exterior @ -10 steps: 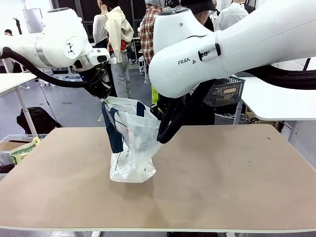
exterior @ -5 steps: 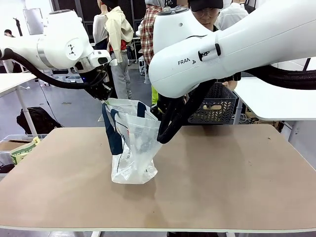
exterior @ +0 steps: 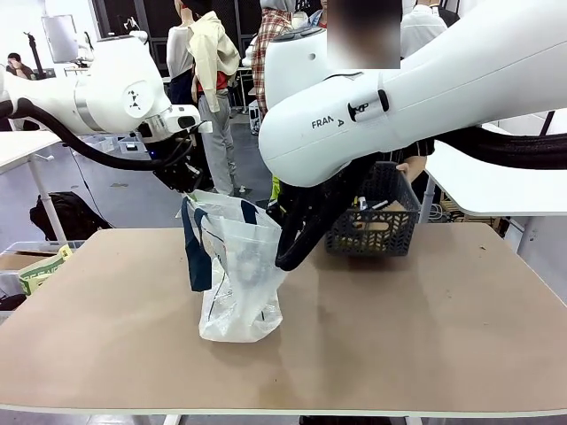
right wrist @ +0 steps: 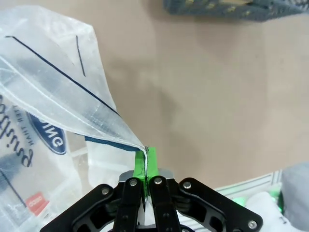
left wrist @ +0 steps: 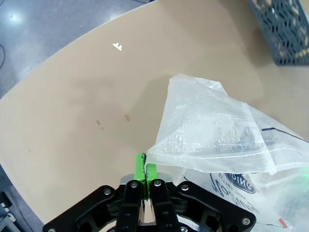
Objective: Transfer purchased items from the store into the shopping bag.
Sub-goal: Move the Reusable shopping bag to the right side of the table.
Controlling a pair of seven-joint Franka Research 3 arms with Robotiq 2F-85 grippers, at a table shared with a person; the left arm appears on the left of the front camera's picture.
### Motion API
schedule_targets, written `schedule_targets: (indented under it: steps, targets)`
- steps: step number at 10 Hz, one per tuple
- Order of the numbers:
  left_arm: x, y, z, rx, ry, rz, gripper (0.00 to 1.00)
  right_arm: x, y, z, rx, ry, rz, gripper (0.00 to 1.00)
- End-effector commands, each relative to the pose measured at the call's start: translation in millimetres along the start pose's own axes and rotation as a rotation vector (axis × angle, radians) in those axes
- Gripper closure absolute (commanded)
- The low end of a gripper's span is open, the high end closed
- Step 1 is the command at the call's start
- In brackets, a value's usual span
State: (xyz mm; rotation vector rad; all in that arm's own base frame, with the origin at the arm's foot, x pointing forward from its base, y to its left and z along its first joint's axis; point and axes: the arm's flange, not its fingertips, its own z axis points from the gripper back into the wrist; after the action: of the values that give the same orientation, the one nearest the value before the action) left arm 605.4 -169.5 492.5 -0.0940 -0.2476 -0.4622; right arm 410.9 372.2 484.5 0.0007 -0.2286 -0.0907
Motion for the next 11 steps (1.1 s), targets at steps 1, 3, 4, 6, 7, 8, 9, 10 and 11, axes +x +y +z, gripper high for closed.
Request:
schedule_targets:
  steps: [1,3,4,6,7,8,9,10,11]
  targets:
    - [0.0,-1.0,0.5,0.003,-0.006,0.000,1.00,0.5,-0.3,2.8,0.005,-0.007,0.010,1.00]
    - [0.0,-1.0,0.5,0.003,-0.006,0.000,1.00,0.5,-0.3,2.8,0.005,-0.007,0.010,1.00]
    - [0.0,-1.0,0.5,0.003,-0.006,0.000,1.00,0.5,-0.3,2.8,0.005,-0.007,0.010,1.00]
    - [0.0,-1.0,0.5,0.003,-0.006,0.000,1.00,0.5,-0.3,2.8,0.005,-0.007,0.010,1.00]
    - [0.0,-1.0,0.5,0.003,-0.006,0.000,1.00,0.5,-0.3,2.8,0.005,-0.007,0.010,1.00]
    - [0.0,-1.0,0.5,0.003,-0.006,0.000,1.00,0.5,-0.3,2.8,0.005,-0.007,0.010,1.00]
    - [0.0,-1.0,0.5,0.003,-0.006,0.000,1.00,0.5,-0.3,2.8,0.005,-0.007,0.010,1.00]
    - [0.0,-1.0,0.5,0.003,-0.006,0.000,1.00,0.5,-0.3,2.8,0.005,-0.007,0.010,1.00]
    - [0.0,-1.0,0.5,0.003,-0.006,0.000,1.00,0.5,-0.3,2.8,0.005,-0.007,0.010,1.00]
